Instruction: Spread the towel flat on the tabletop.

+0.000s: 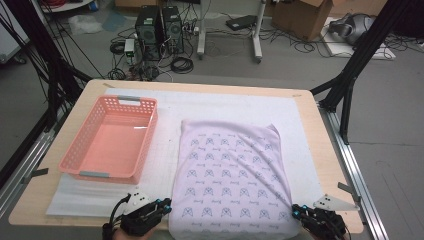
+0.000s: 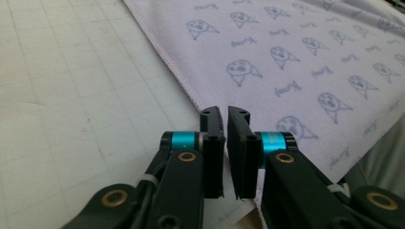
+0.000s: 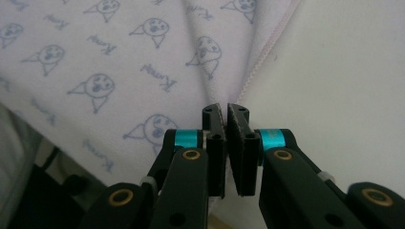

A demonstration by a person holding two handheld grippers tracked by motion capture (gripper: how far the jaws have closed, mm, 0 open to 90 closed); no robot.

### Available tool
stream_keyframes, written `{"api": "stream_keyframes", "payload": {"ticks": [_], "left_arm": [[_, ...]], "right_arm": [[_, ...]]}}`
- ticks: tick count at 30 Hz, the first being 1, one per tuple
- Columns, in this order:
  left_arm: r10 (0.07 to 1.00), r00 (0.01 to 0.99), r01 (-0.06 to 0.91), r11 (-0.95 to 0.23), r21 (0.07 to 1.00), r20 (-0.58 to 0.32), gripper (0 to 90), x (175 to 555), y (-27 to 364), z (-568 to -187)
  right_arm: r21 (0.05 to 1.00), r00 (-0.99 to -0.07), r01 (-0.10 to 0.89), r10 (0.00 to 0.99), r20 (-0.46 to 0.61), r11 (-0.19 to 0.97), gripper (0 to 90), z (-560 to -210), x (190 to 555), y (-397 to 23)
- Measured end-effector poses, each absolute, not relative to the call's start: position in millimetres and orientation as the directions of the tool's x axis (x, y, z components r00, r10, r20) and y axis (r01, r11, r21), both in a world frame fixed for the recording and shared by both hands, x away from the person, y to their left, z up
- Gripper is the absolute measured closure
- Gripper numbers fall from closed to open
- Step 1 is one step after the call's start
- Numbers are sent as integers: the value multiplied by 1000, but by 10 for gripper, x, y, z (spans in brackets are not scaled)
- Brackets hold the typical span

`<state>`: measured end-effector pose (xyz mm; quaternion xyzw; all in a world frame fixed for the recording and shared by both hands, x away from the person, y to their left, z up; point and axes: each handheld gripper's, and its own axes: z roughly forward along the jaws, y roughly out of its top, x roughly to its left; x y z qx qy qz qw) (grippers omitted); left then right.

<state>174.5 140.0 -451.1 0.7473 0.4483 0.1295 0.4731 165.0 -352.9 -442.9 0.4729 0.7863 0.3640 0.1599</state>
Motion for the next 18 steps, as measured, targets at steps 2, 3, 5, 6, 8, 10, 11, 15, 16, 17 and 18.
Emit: {"api": "stream_keyframes", "payload": {"ticks": [2,3,5,6,8,10,11,15,16,17,18], "left_arm": [[801,549,541,-123,832,-239,657,1773,1392,-4507],[808,542,530,-115,840,-232,600,1790,1383,-4509],[815,530,535,-106,838,-236,515,1847,1341,-4526],[814,529,543,-109,833,-239,498,1876,1310,-4541],[809,544,548,-141,825,-223,498,1923,1231,-4581],[811,560,519,-180,836,-173,535,1924,1160,-4602],[816,560,506,-200,839,-143,641,1915,1140,-4607],[815,566,510,-226,830,-126,872,1861,1140,-4583],[814,565,518,-224,825,-135,873,1836,1161,-4573],[815,562,524,-219,823,-141,874,1802,1192,-4568],[813,565,529,-224,818,-142,875,1772,1232,-4564]], "right_arm": [[747,-492,608,866,87,270,655,-4423,1654,-3526],[762,-487,593,869,82,261,618,-4419,1657,-3525],[774,-475,582,877,72,252,574,-4420,1679,-3514],[772,-468,586,881,73,247,558,-4428,1693,-3508],[772,-451,591,890,75,235,551,-4453,1720,-3495],[774,-434,592,898,71,225,555,-4477,1751,-3486],[772,-428,594,901,65,226,571,-4490,1770,-3482],[764,-444,603,892,84,228,851,-4506,1817,-3477],[760,-462,607,881,102,231,861,-4502,1816,-3480],[754,-466,612,879,99,240,867,-4492,1802,-3470],[747,-480,616,871,102,251,871,-4478,1791,-3476]]}}
